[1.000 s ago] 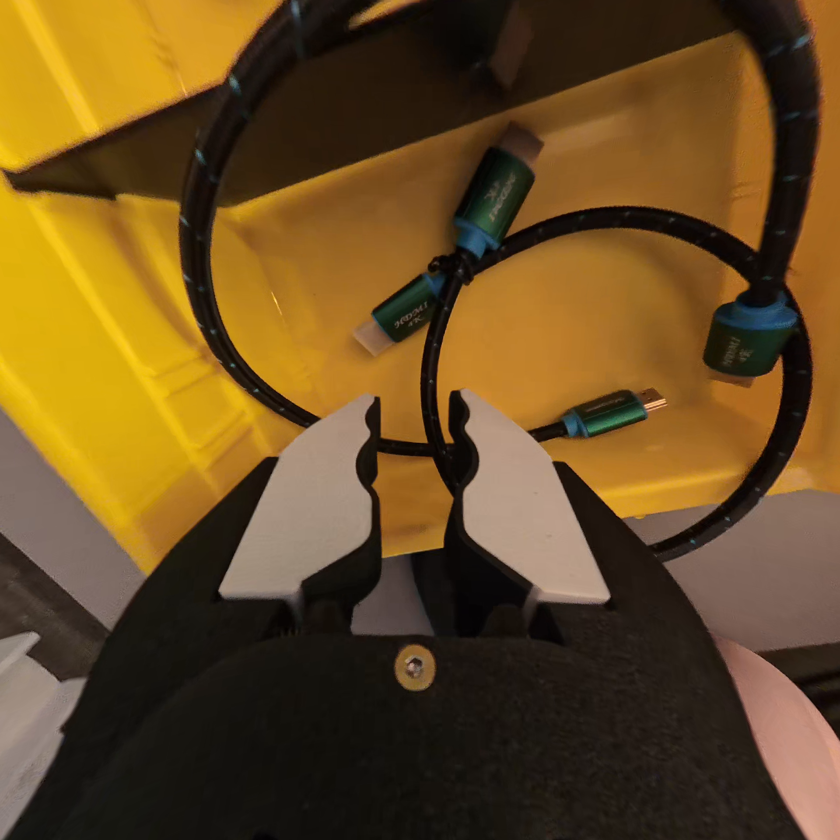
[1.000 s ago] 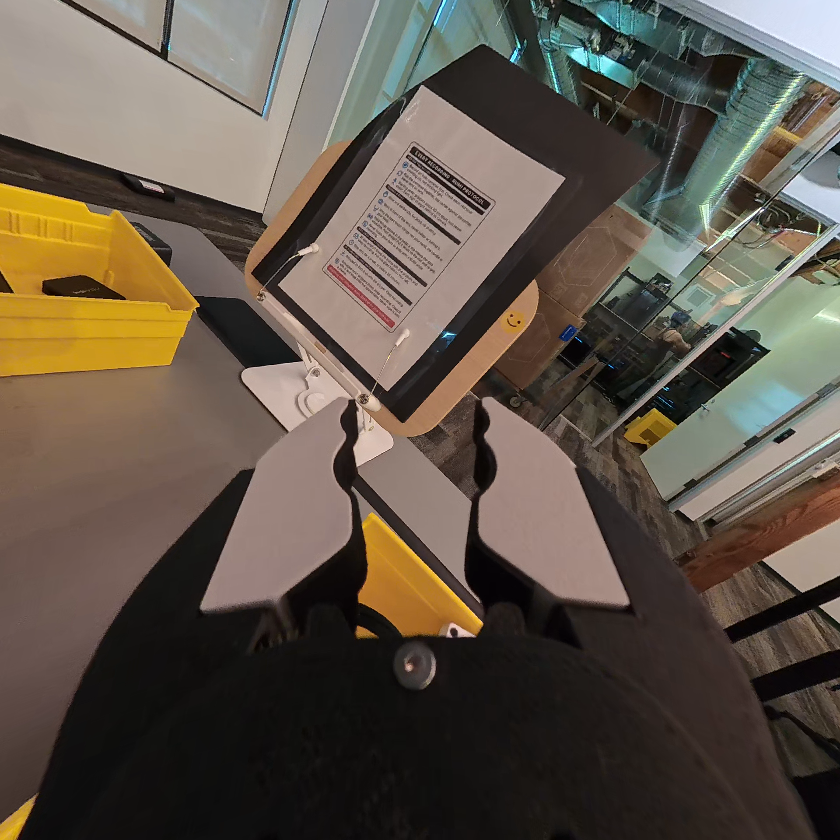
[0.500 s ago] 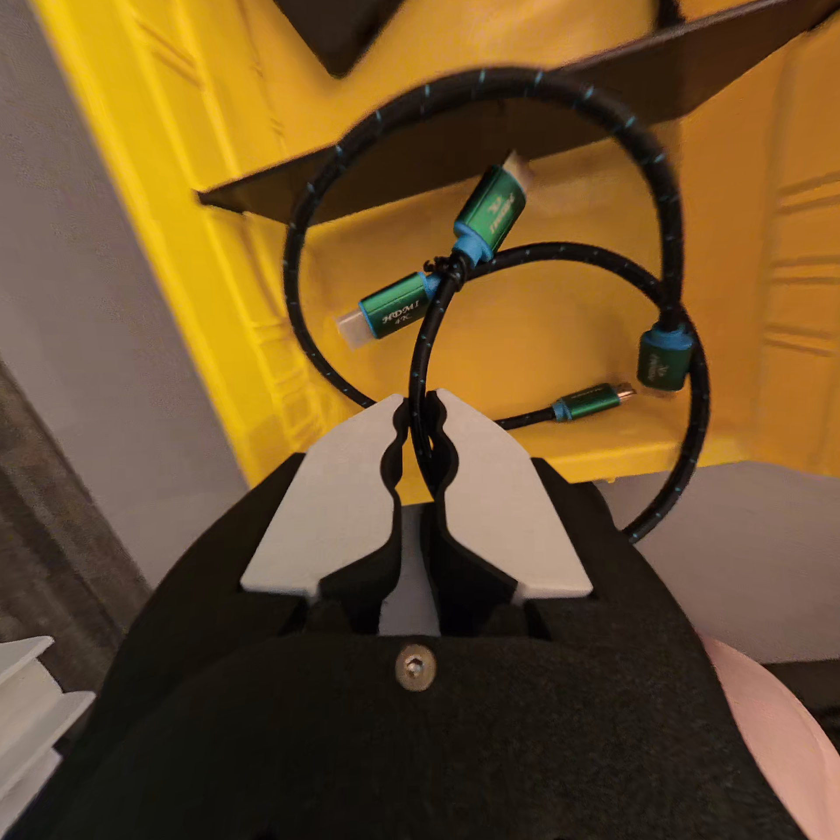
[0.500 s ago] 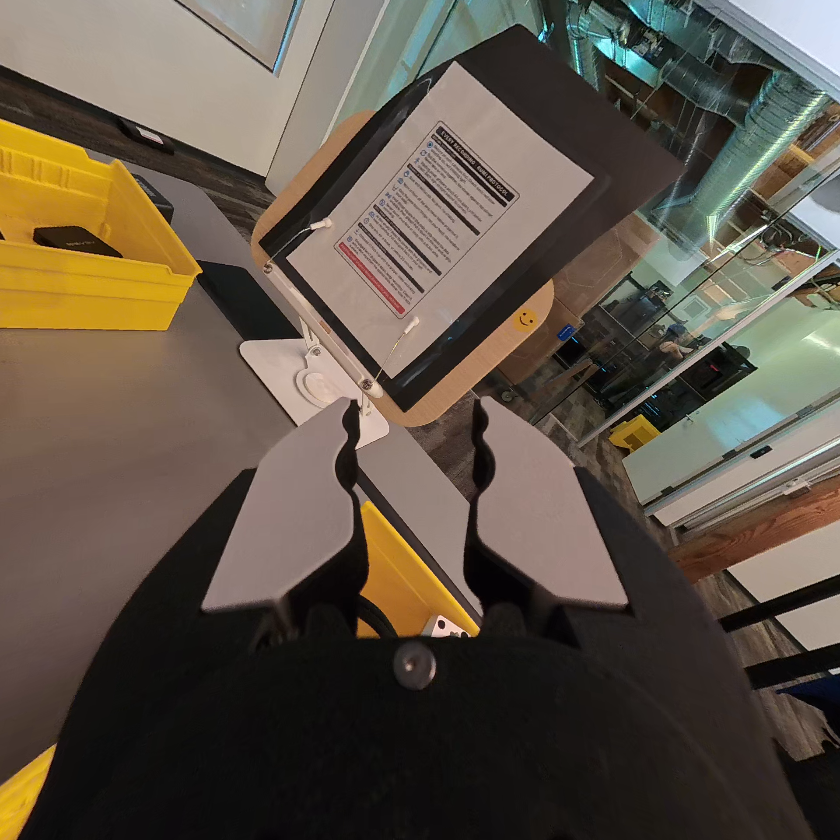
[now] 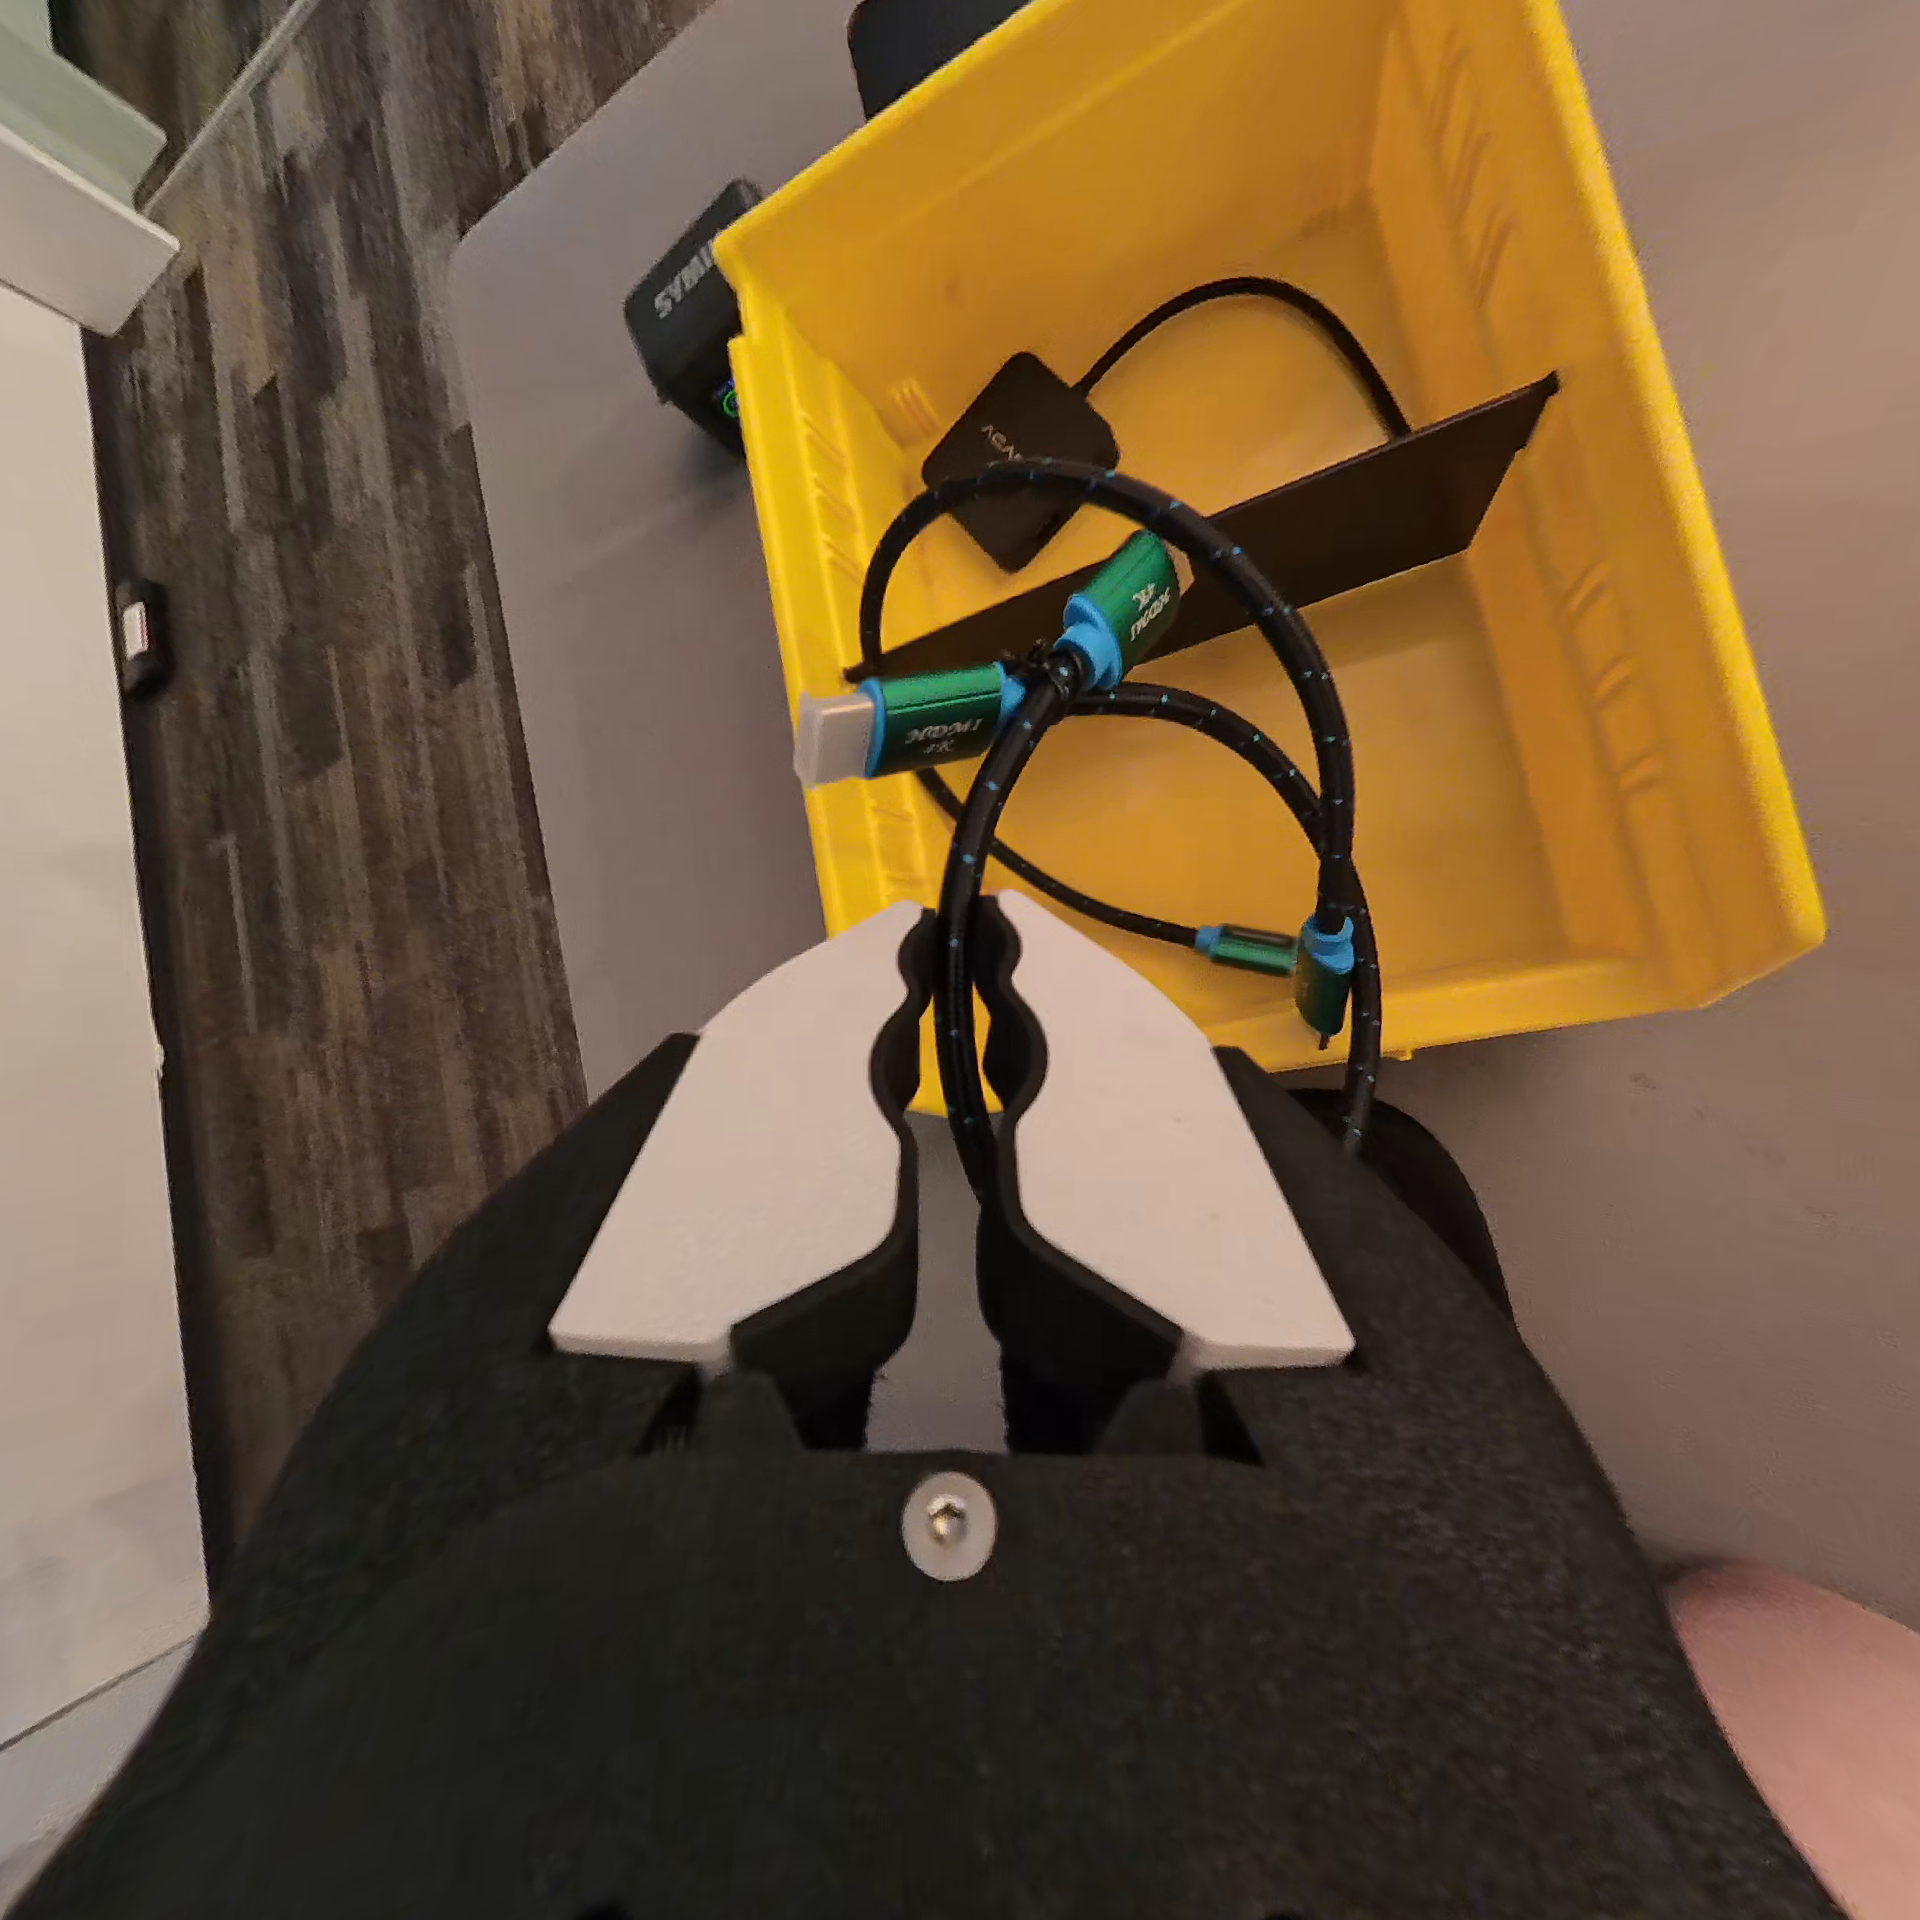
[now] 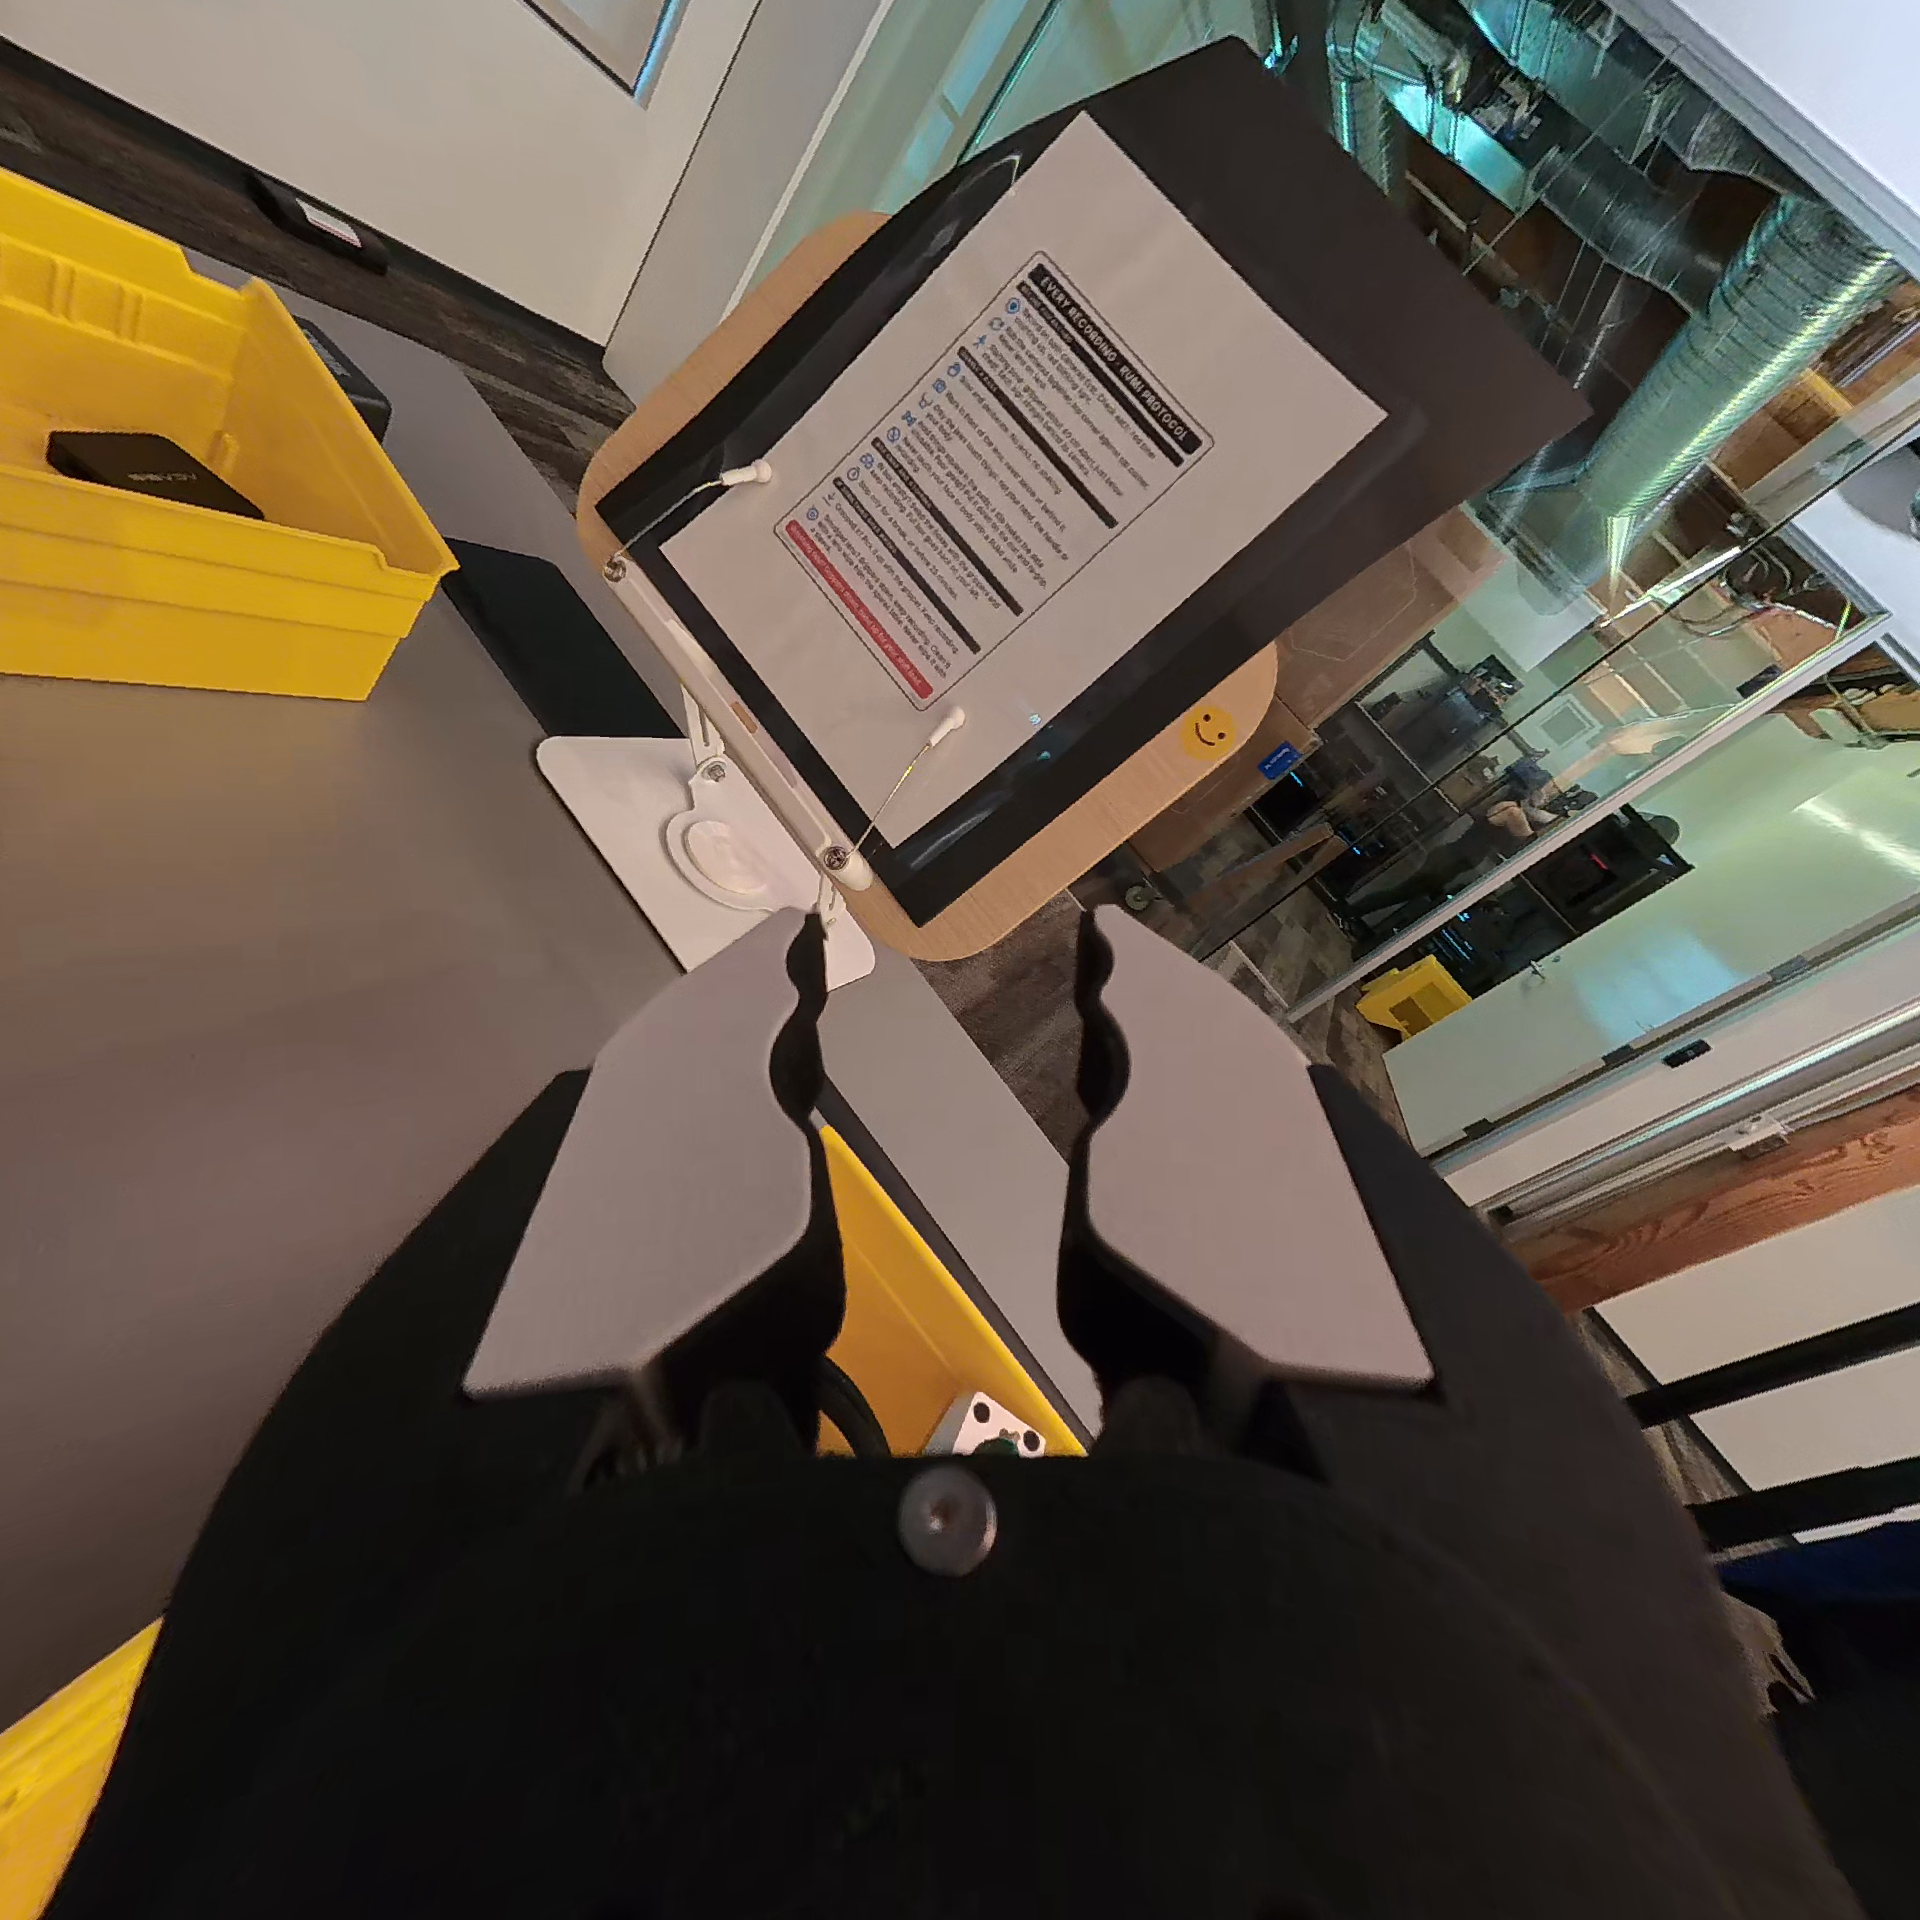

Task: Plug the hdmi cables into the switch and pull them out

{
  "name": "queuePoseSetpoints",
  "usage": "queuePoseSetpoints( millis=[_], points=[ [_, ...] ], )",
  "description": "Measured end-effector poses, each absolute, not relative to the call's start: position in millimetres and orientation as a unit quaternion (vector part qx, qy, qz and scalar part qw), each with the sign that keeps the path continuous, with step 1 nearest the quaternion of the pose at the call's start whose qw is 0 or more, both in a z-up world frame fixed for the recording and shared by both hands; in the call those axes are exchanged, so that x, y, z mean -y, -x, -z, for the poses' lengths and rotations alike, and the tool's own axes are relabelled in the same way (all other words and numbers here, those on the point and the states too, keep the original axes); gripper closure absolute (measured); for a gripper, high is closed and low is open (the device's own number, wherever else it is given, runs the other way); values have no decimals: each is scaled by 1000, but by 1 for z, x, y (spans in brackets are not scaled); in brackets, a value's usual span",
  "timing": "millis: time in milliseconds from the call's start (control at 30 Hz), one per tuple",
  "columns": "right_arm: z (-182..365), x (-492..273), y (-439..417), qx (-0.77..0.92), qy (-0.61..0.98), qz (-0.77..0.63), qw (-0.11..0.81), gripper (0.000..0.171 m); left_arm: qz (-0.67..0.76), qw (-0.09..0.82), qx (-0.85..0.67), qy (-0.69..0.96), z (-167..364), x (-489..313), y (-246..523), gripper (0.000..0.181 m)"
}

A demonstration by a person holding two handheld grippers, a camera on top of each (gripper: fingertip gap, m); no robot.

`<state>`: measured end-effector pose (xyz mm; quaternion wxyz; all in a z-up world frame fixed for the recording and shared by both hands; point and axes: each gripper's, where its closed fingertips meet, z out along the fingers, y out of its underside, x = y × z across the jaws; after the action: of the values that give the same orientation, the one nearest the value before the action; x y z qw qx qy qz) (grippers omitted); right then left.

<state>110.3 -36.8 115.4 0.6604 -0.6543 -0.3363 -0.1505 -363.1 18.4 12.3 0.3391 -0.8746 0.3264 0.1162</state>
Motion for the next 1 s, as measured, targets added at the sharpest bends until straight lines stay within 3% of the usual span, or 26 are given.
queuePoseSetpoints(
  millis=[267,800,1000],
  points=[
    [-110,36,-104,353,654,158,650,124,-81,253,-372,889,29,-22,351,174],
    [-100,31,-100,365,663,160,634,125,-95,183,-455,866,128,-88,349,171],
    [-96,29,-98,371,665,162,628,125,-81,192,-404,890,112,-82,354,160]
  ],
)
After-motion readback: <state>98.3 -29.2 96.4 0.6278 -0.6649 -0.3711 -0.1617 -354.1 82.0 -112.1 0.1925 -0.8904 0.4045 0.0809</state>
